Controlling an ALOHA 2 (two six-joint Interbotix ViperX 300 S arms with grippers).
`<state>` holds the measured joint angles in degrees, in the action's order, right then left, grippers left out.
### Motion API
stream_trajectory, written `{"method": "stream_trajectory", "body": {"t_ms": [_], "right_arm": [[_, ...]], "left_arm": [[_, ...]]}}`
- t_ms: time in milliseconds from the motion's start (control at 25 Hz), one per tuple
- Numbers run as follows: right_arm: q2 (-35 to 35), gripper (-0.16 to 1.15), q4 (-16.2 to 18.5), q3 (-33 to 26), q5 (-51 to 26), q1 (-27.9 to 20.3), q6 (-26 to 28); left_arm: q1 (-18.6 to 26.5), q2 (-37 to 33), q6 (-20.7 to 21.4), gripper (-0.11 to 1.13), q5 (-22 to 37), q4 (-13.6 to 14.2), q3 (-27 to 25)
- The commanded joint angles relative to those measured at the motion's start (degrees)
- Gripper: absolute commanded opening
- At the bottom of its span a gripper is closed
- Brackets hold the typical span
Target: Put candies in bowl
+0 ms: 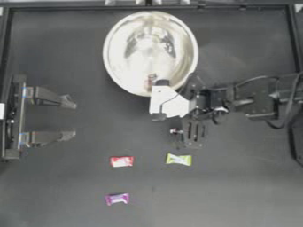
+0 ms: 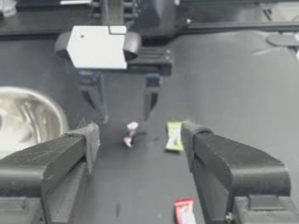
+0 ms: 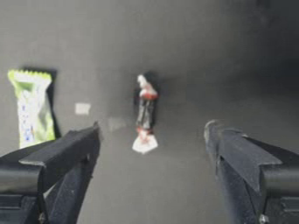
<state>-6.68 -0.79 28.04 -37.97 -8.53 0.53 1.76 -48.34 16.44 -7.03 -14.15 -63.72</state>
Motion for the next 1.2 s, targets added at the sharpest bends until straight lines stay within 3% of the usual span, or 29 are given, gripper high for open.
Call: {"method": "stream_trajectory", "body": {"t_ms": [40, 760, 880, 1120, 1200], "right_arm": [[-0.18, 0.99, 0.26, -1.49, 1.23, -0.35, 0.00], [-5.19, 0.96, 1.67, -2.64, 1.49, -0.44, 0.26], [-5.36, 0.84, 3.34, -2.99, 1.32, -0.44, 1.32], [-5.27, 0.35, 5.27, -2.81, 0.18, -0.26, 3.43], [-5.27, 0.30, 5.10, -2.81, -0.09, -0.18, 3.43]], "left_arm": [[0.09, 0.70, 0.00, 0.91, -0.18, -0.09, 1.05], [0.09, 0.79, 0.00, 0.91, -0.18, -0.09, 1.14], [0.09, 0.79, 0.00, 0.91, -0.18, -0.09, 1.05], [0.09, 0.79, 0.00, 0.91, -0.18, -0.09, 1.14], [0.09, 0.79, 0.00, 0.91, -0.18, -0.09, 1.14]]}}
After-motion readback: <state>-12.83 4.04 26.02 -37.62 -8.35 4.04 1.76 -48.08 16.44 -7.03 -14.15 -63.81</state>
